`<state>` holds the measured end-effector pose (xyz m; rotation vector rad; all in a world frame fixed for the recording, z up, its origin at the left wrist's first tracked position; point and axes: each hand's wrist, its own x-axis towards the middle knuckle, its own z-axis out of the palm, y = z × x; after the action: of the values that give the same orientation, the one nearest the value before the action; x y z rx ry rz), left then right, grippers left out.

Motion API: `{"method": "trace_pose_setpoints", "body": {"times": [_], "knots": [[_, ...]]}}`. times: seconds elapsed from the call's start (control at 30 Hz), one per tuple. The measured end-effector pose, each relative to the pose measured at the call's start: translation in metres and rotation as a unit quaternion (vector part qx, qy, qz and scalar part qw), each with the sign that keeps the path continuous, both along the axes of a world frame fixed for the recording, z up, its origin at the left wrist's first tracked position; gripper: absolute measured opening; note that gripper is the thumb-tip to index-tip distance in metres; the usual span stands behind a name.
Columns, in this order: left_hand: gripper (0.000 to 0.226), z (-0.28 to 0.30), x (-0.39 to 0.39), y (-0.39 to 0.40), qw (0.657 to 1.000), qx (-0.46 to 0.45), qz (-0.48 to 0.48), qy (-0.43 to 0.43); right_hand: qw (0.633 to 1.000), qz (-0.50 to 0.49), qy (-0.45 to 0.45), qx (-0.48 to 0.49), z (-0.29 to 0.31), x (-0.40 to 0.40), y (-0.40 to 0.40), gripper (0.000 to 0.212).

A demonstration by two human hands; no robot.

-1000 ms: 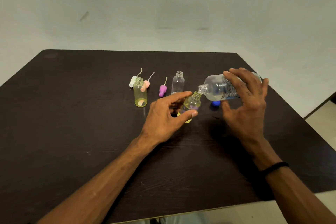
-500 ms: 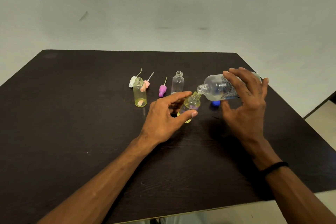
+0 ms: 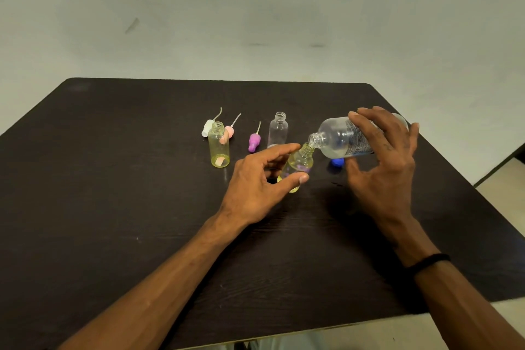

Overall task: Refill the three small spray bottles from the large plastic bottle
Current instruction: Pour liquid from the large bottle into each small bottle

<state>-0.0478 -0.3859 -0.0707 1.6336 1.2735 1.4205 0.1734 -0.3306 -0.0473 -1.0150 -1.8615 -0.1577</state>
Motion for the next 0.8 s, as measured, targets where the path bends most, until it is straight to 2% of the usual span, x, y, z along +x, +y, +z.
{"method": "trace_pose_setpoints", "body": {"times": [0.8], "knots": [[0.056,-0.0002,-0.0018,0.0002,1.000,-0.003,-0.001,0.006,1.000,0.004,-0.003,0.001,-0.0008,0.0005,0.0016,0.075]]}}
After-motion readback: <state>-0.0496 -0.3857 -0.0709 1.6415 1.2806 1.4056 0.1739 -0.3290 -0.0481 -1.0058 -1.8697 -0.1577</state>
